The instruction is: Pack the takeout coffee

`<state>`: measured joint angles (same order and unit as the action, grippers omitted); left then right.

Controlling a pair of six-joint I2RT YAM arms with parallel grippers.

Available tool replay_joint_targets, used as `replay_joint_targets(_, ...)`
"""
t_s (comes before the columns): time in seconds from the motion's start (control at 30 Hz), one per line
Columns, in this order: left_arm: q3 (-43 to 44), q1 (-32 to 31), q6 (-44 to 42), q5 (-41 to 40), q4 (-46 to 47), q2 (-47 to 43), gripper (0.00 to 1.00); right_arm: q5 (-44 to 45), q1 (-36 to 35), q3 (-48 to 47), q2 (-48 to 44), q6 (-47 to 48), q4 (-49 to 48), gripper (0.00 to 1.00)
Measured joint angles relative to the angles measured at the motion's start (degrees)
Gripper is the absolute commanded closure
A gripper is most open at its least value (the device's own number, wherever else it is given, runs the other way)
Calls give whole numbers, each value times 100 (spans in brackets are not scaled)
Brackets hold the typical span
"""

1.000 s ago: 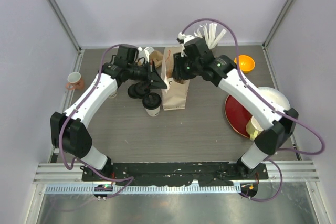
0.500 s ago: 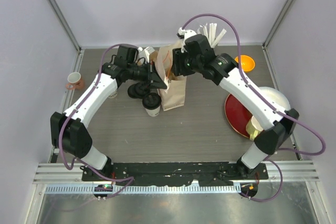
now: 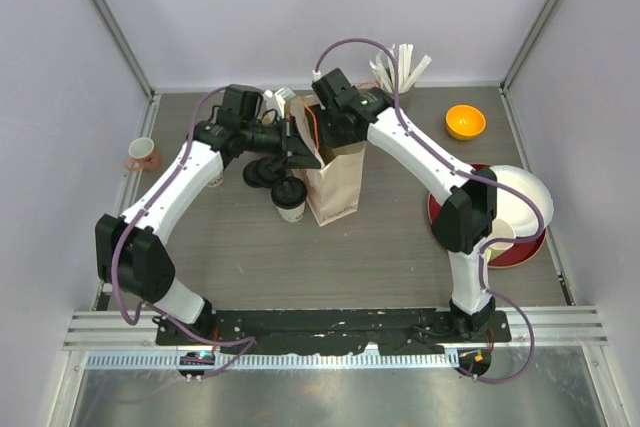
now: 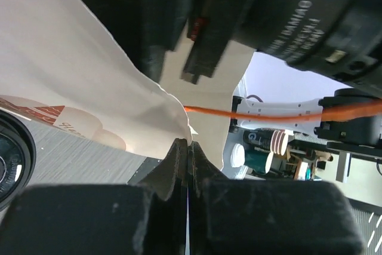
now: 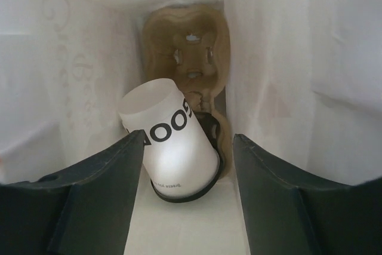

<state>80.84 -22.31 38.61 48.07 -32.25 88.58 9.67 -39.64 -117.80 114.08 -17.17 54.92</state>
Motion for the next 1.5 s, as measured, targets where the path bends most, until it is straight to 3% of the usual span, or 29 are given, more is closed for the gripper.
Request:
replay_joint_targets(0.03,-17,0,7,0,4,0,91,-22,0,-9,63,-11,52,29)
replay_joint_targets(0.07,-28,0,13,-2,7,0,79,-57,-2,-9,136,-17,79,28)
replay_joint_targets(0.17,-28,13,-26,-33,-9,0,60,-129,-4,-11,345,-33,101,26)
replay_joint_targets(0.23,0,42,-114,-131,-120,0,53,-166,-4,-4,476,-31,103,25)
replay_joint_targets(0.43,669,280,-551,-422,-667,0,44,-304,-7,278,575,-31,155,25)
replay_joint_targets(0.77,1547,658,-940,-457,-872,2,41,-413,-144,890,50,105,686,25)
replay_joint_targets(1.03,1519,732,-1104,-452,-870,9,40,-723,-402,1827,-1198,223,1143,23)
replay_joint_targets(1.2,1075,732,-1213,-608,-822,7,40,-717,-542,2260,-1864,273,977,19)
replay_joint_targets(1.5,774,732,-1360,-907,-769,37,32,-164,-525,2240,-1259,326,398,16)
